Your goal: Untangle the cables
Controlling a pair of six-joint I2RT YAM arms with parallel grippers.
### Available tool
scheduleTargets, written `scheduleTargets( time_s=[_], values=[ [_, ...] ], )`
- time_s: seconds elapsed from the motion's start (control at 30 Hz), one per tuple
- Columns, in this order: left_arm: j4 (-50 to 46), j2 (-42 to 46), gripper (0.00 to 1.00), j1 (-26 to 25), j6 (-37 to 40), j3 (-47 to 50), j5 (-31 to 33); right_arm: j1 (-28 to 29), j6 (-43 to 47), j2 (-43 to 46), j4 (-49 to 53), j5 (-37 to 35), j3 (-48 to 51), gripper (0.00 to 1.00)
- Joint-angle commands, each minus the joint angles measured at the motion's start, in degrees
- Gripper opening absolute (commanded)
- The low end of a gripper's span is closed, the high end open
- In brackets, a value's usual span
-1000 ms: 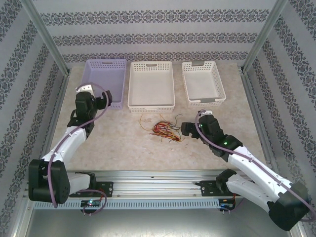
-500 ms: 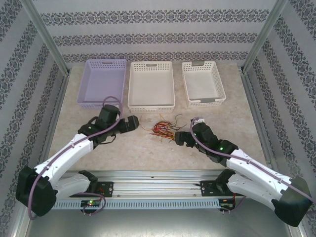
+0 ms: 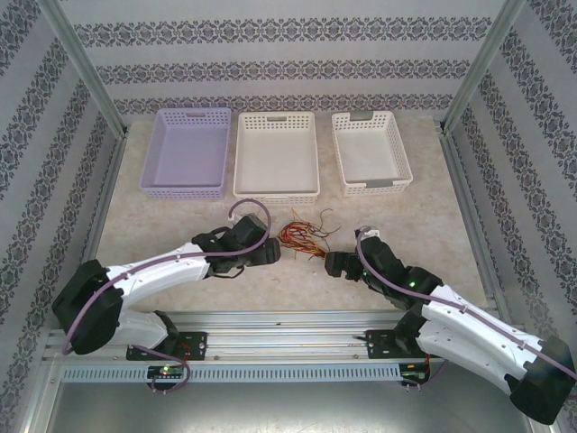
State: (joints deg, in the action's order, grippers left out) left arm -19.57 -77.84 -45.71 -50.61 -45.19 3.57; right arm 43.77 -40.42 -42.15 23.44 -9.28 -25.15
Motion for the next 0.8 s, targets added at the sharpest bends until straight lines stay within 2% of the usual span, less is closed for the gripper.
scheduleTargets(
  time_s=[0.0, 0.27, 0.37, 0.7, 0.77],
  values=[
    [6.96, -2.49, 0.85, -0.61, -0.65, -3.68, 1.35, 1.17, -1.76, 0.80, 0.70, -1.35, 1.04, 0.96],
    [12.94, -13.27, 0.83, -0.69, -1.18, -9.54, -2.91, 3.40, -2.73, 1.72, 0.78, -2.21, 0.84, 0.95],
    [13.24, -15.74, 0.77, -0.69, -1.92, -10.35, -3.05, 4.50, -3.17, 2.48, 0.94, -2.58, 0.67, 0.95],
    [11.74, -21.29, 0.75, -0.60, -2.99, -13.14, -3.06, 7.70, -4.35, 2.96, 1.39, -4.81, 0.71, 0.95],
    [11.70, -22.44, 0.71, -0.60, -3.17, -13.77, -2.87, 8.25, -4.65, 2.80, 1.02, -5.05, 0.93, 0.95]
  ],
)
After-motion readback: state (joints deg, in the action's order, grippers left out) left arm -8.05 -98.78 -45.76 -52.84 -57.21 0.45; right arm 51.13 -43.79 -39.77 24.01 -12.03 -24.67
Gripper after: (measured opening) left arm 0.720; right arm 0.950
